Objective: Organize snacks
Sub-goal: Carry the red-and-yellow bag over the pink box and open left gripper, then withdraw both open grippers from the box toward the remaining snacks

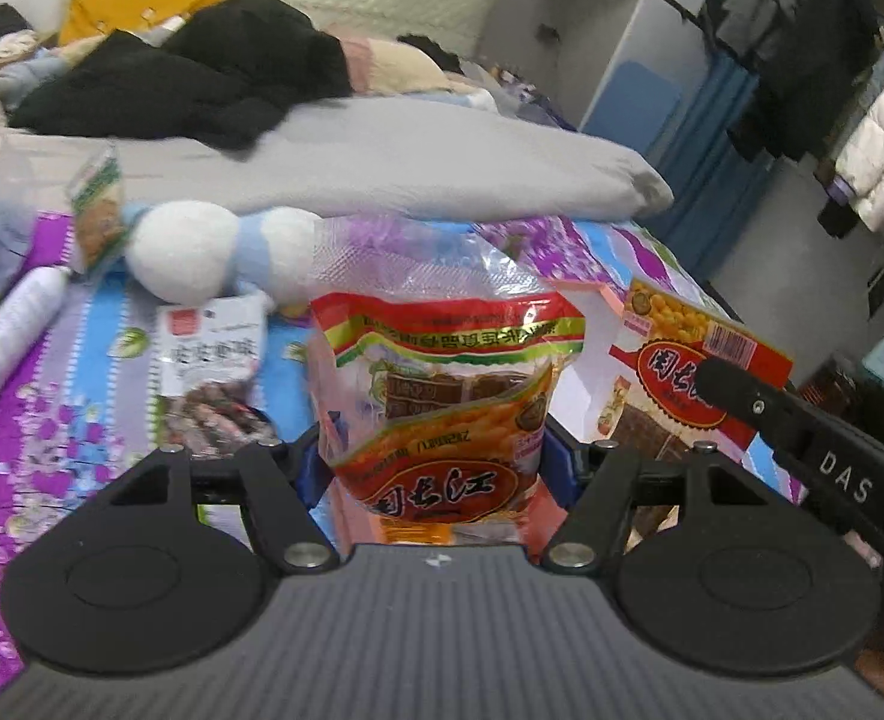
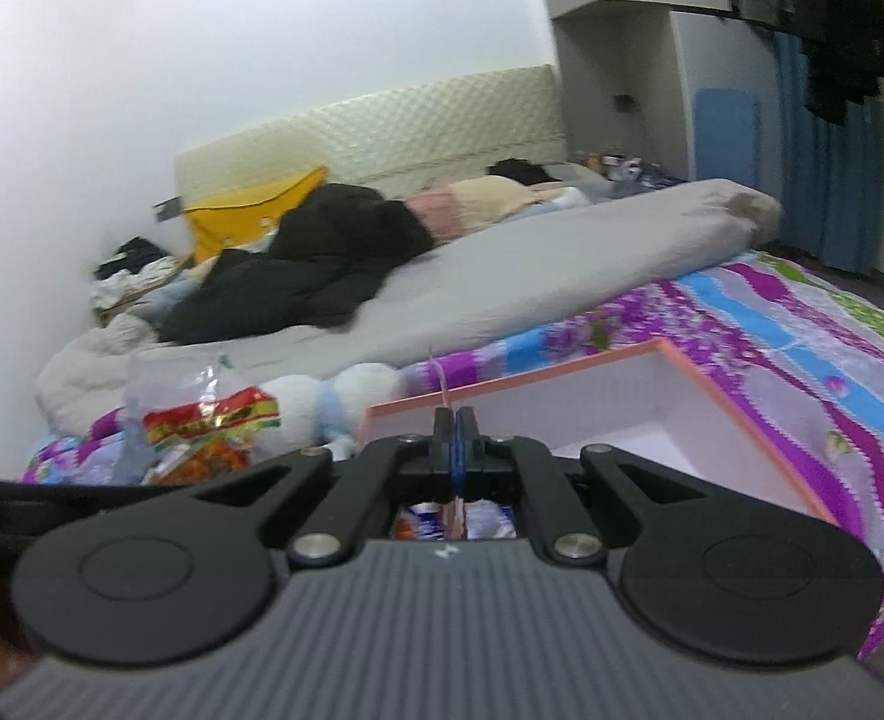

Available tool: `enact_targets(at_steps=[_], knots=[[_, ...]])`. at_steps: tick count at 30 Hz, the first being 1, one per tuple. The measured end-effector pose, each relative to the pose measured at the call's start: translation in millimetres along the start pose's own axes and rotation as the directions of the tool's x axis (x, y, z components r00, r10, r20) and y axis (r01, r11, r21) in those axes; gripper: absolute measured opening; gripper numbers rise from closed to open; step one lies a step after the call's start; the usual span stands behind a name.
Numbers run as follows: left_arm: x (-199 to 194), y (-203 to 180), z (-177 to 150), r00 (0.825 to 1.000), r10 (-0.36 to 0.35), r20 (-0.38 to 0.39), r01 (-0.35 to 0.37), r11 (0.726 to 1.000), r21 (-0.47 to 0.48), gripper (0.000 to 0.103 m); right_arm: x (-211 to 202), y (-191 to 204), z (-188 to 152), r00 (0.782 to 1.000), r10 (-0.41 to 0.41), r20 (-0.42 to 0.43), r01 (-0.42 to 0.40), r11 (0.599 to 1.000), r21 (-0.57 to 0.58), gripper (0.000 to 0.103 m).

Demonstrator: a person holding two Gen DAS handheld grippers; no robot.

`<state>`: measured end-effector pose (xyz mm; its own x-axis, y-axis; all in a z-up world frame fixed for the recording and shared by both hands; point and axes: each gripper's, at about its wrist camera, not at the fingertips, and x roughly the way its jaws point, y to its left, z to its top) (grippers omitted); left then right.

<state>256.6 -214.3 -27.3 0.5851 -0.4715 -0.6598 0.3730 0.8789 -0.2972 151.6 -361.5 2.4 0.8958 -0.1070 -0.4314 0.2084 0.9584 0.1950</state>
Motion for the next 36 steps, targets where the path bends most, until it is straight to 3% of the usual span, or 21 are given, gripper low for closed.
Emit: enact_targets(at_steps=[7, 13, 21, 23, 25, 26, 27, 28, 29, 36], knots=[[59.3, -23.2, 5.6, 0.996, -0.015, -0.091, 0.016, 1.000, 0.012, 0.071, 30.5, -43.1, 2.5, 0.994, -0.073, -0.080, 0.072, 0.997, -0.014, 0.003], [111.3, -38.6, 5.0, 0.984, -0.011, -0.178, 0.018, 0.999, 0.039, 0.071, 69.0, -73.6, -9.3, 0.973, -0.116, -0.201, 0.111, 0.993, -0.035, 0.004], [148.6, -28.2, -4.2, 0.961, -0.019, -0.276, 0.028, 0.999, 0.030, 0.071, 98.3, -101.3, -31.1, 0.947, -0.120, -0.298, 0.127, 0.992, 0.003, 0.007], [148.7, -26.9, -4.2, 0.964, -0.013, -0.267, 0.022, 0.999, 0.031, 0.080, 99.9, -103.7, -33.6, 0.942, -0.128, -0.309, 0.137, 0.991, 0.006, 0.008], [146.6, -27.2, -3.7, 0.967, -0.009, -0.254, 0.020, 0.999, 0.039, 0.088, 102.0, -108.7, -34.7, 0.934, -0.137, -0.329, 0.152, 0.988, 0.021, 0.012], [145.2, -27.7, -3.1, 0.968, -0.008, -0.253, 0.020, 0.999, 0.045, 0.091, 102.3, -110.8, -34.9, 0.932, -0.141, -0.333, 0.160, 0.987, 0.030, 0.025], [143.3, -28.3, -2.7, 0.968, -0.011, -0.252, 0.024, 0.998, 0.051, 0.091, 101.2, -113.2, -34.9, 0.935, -0.133, -0.330, 0.155, 0.987, 0.043, 0.047], [140.6, -28.7, -2.2, 0.968, -0.015, -0.249, 0.030, 0.998, 0.055, 0.091, 98.7, -113.4, -34.8, 0.939, -0.123, -0.322, 0.147, 0.988, 0.051, 0.056], [137.4, -28.7, -1.4, 0.970, -0.018, -0.244, 0.033, 0.998, 0.057, 0.091, 95.4, -112.6, -34.5, 0.942, -0.120, -0.313, 0.143, 0.989, 0.049, 0.059], [93.5, -27.8, 2.8, 0.988, -0.018, -0.154, 0.029, 0.997, 0.070, 0.091, 69.4, -96.2, -30.0, 0.955, -0.117, -0.271, 0.128, 0.991, 0.024, 0.058]])
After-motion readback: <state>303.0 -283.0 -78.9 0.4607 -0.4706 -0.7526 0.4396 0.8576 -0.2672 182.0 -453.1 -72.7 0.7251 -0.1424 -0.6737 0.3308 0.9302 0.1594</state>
